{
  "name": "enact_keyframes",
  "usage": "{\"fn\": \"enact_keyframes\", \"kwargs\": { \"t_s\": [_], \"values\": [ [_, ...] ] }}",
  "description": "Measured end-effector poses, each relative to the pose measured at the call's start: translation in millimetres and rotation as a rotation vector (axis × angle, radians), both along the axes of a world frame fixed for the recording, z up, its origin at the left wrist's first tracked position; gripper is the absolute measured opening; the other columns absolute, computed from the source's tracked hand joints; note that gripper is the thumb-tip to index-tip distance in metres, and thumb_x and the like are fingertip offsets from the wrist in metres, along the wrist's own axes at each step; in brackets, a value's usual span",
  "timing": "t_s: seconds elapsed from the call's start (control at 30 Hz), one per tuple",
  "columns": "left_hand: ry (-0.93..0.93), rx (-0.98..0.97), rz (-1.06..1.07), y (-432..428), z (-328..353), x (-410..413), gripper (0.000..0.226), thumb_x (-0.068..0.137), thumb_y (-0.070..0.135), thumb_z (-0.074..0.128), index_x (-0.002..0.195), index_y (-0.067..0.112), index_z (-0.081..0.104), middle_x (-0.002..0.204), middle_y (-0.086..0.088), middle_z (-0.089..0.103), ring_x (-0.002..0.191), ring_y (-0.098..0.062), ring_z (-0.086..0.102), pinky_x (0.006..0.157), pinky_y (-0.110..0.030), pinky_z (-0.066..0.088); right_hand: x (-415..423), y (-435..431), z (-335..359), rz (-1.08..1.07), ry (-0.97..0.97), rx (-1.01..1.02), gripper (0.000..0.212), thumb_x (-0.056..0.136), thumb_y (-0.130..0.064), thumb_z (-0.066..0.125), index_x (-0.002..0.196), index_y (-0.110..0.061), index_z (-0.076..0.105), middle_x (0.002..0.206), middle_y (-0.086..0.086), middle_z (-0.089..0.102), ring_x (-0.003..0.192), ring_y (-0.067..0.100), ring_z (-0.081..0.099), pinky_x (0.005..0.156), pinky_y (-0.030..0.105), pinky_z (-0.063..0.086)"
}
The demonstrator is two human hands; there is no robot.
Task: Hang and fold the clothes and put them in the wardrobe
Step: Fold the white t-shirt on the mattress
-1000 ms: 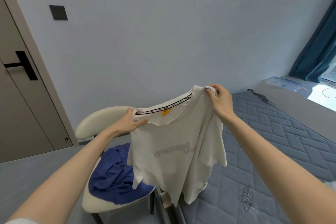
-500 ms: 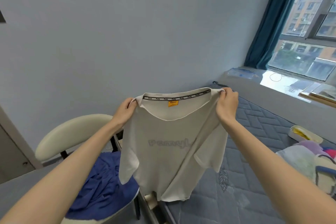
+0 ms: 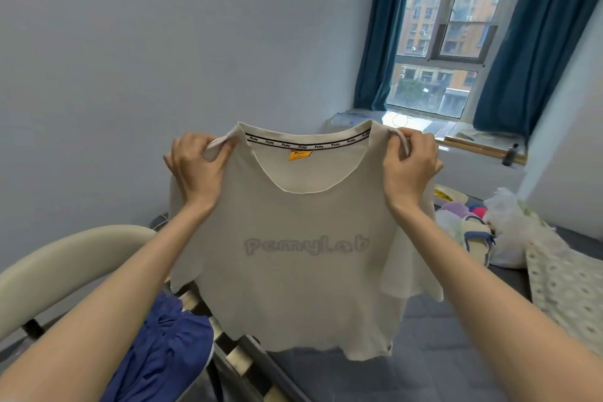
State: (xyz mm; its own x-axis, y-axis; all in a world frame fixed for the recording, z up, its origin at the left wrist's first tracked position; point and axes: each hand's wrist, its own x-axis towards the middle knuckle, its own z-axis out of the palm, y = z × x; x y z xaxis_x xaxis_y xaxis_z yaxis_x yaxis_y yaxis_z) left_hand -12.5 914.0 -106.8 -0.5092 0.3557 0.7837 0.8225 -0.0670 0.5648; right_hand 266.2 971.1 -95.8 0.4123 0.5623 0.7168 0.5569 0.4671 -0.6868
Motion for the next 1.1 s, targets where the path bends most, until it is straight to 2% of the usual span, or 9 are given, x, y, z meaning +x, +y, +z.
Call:
{"fn": "enact_keyframes", "kwargs": {
  "t_s": [0.1, 0.2, 0.4, 0.53, 0.7, 0.87, 1.1],
  "values": [
    [-0.012, 0.017, -0.029, 3, -3, 8, 0.032, 0.079, 0.040, 0.071, 0.078, 0.009, 0.068, 0.084, -0.013, 0.063, 0.088, -0.030, 0.053, 0.074, -0.034, 0.023, 6, 4, -2, -0.013, 0.020, -0.021, 0.014, 0.092, -0.024, 0.056, 0.093, -0.013, 0.065, 0.093, 0.001, 0.057, 0.089, 0.011, 0.046, 0.075, 0.023, 0.018],
    [-0.017, -0.062, -0.085, 13, -22, 7, 0.030, 0.081, 0.041, 0.069, 0.079, 0.011, 0.068, 0.086, -0.011, 0.062, 0.091, -0.028, 0.052, 0.073, -0.032, 0.021, 8, 12, -23, 0.015, 0.022, -0.119, 0.011, 0.089, -0.030, 0.061, 0.088, -0.019, 0.065, 0.089, -0.006, 0.051, 0.090, 0.014, 0.047, 0.080, 0.026, 0.020],
    [0.044, -0.386, -0.155, 48, -100, -7, 0.024, 0.087, 0.041, 0.062, 0.086, 0.017, 0.069, 0.088, -0.005, 0.063, 0.092, -0.027, 0.052, 0.070, -0.030, 0.018, 5, 50, -108, 0.017, -0.046, -0.446, 0.019, 0.091, -0.034, 0.057, 0.092, -0.019, 0.069, 0.098, 0.002, 0.061, 0.101, 0.022, 0.050, 0.093, 0.038, 0.027],
    [0.045, -0.619, -0.202, 98, -158, -29, 0.022, 0.092, 0.038, 0.055, 0.095, 0.020, 0.067, 0.089, -0.005, 0.057, 0.096, -0.030, 0.049, 0.075, -0.034, 0.023, -7, 96, -170, -0.003, -0.115, -0.622, 0.025, 0.094, -0.036, 0.051, 0.096, -0.021, 0.070, 0.100, 0.004, 0.064, 0.104, 0.025, 0.049, 0.089, 0.036, 0.024],
    [0.010, -0.843, -0.198, 190, -213, -54, 0.025, 0.096, 0.037, 0.047, 0.102, 0.019, 0.063, 0.094, -0.009, 0.056, 0.103, -0.033, 0.047, 0.077, -0.036, 0.021, -30, 185, -224, -0.004, -0.180, -0.782, 0.026, 0.098, -0.033, 0.044, 0.101, -0.020, 0.066, 0.103, 0.005, 0.063, 0.104, 0.026, 0.047, 0.085, 0.036, 0.021],
    [-0.078, -0.925, -0.182, 281, -250, -75, 0.028, 0.097, 0.038, 0.044, 0.100, 0.016, 0.061, 0.096, -0.011, 0.057, 0.104, -0.034, 0.047, 0.078, -0.036, 0.022, -55, 275, -261, 0.013, -0.195, -0.833, 0.026, 0.098, -0.033, 0.043, 0.101, -0.020, 0.066, 0.101, 0.004, 0.063, 0.103, 0.025, 0.047, 0.080, 0.032, 0.017],
    [-0.109, -0.983, -0.155, 392, -288, -104, 0.030, 0.096, 0.039, 0.045, 0.101, 0.014, 0.062, 0.098, -0.013, 0.058, 0.106, -0.034, 0.048, 0.083, -0.039, 0.028, -91, 388, -301, 0.022, -0.198, -0.851, 0.025, 0.096, -0.035, 0.046, 0.099, -0.021, 0.066, 0.099, 0.005, 0.063, 0.104, 0.025, 0.047, 0.080, 0.033, 0.017]
  ]
}}
